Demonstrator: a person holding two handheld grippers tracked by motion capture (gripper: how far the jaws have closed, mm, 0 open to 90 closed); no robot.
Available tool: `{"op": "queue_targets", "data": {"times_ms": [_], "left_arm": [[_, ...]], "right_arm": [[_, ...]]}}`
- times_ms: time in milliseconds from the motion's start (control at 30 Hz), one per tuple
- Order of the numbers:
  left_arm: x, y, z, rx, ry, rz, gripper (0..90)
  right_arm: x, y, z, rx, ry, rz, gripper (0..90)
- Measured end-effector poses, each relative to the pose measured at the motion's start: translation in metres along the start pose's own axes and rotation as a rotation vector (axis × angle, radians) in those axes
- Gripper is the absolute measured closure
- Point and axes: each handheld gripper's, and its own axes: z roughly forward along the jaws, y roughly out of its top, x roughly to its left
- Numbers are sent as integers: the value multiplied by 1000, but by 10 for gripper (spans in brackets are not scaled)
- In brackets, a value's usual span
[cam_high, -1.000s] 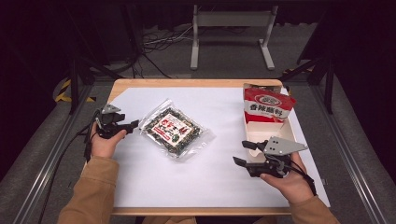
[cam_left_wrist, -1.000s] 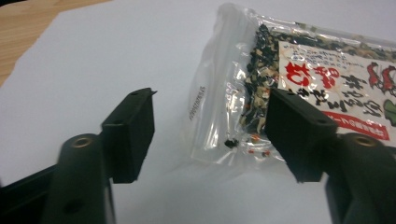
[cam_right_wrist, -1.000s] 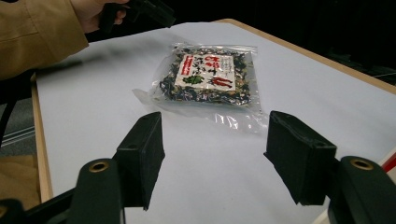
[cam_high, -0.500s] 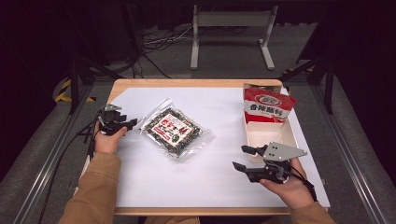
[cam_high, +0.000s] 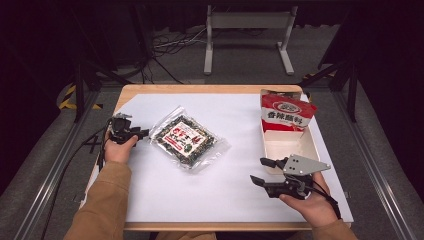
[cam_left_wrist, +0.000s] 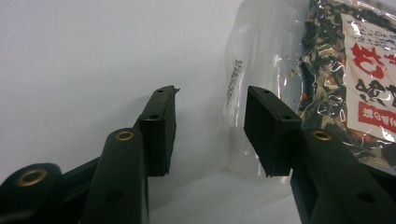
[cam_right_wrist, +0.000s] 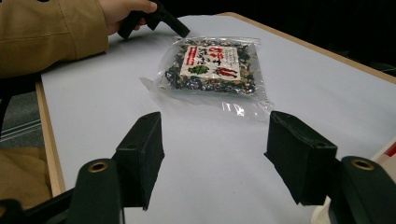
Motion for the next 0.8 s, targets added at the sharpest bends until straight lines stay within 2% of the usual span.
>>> {"op": "queue_targets", "data": {"times_ms": [100, 167, 267, 367, 467, 567, 800], "left_arm": [[0, 0, 0, 1, -3, -5, 570], [-1, 0, 0, 6, -22, -8, 594], [-4, 0, 0, 26, -41, 8, 663], [-5, 0, 1, 32, -66, 3, 750], [-4, -1, 1, 33, -86, -9, 780], [-5, -1, 1, 46, -66, 9, 885], [-10, 0, -2, 62, -57, 45, 900]], "right_arm": [[0, -1, -1, -2, -3, 1, 367], [0, -1, -1, 0, -7, -2, 365], [0, -2, 0, 4, -9, -1, 363], [0, -3, 2, 8, -6, -5, 362], [0, -3, 3, 9, -6, -5, 362], [0, -3, 3, 9, -9, -2, 366], [-2, -4, 4, -8, 13, 18, 406]]}}
